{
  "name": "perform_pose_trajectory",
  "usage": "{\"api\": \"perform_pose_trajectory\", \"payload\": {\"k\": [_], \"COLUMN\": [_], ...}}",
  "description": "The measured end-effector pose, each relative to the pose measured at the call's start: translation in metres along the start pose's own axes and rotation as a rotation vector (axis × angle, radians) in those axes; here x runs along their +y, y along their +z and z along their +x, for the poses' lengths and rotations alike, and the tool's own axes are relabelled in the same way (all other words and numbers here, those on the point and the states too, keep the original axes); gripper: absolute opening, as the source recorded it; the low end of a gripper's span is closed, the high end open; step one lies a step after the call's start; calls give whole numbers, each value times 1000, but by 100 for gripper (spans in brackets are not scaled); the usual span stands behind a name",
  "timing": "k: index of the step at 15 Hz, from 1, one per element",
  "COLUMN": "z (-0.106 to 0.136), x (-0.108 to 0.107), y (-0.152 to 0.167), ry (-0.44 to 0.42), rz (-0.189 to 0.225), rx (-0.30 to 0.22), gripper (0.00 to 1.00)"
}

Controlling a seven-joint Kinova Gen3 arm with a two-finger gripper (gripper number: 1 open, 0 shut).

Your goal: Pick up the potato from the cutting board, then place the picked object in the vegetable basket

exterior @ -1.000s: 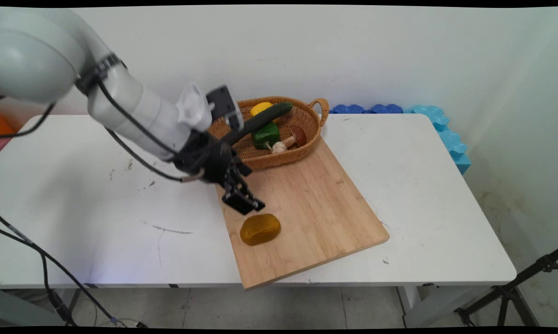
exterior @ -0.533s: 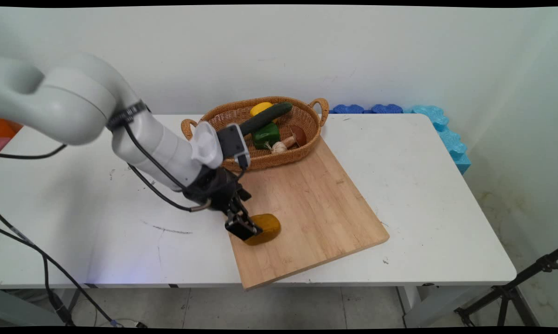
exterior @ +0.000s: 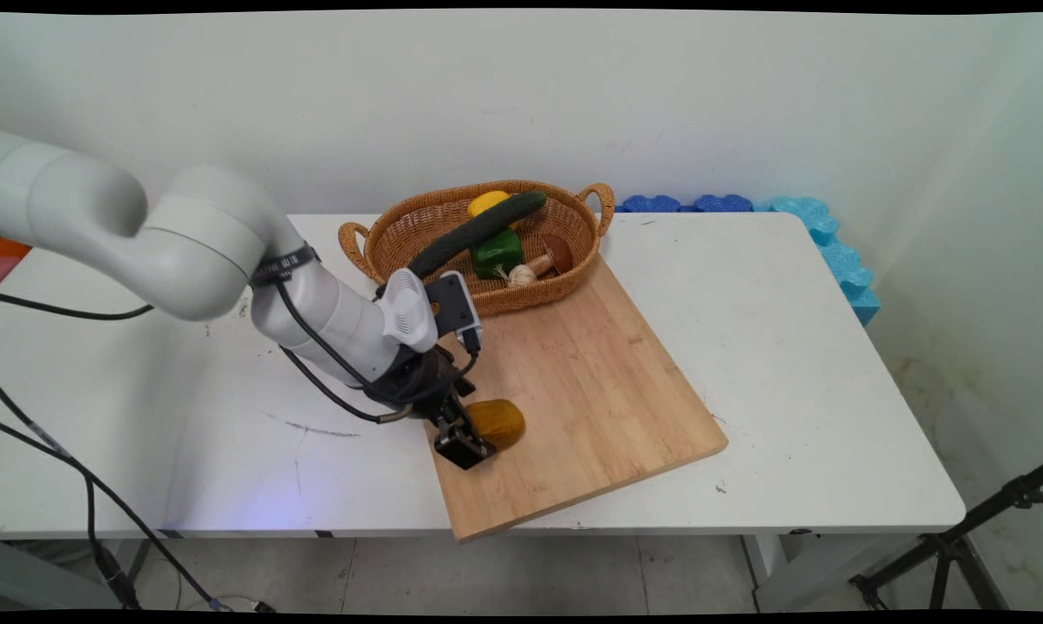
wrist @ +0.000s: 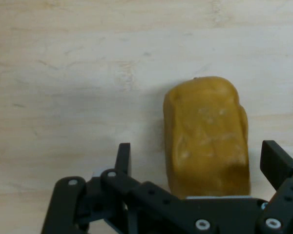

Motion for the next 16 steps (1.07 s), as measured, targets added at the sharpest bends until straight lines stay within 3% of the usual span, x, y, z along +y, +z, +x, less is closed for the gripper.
{"api": "perform_pose_trajectory", "payload": {"k": [4,5,11,16], "z": [1,1,7,18], "x": [-1,-1,-3,-7], "y": [11,13,13,-10], "ry": [-2,-2,-2,-2], "rz": [9,11,13,8], "rx": [4,7,32,62], "gripper": [100,0,0,0]}}
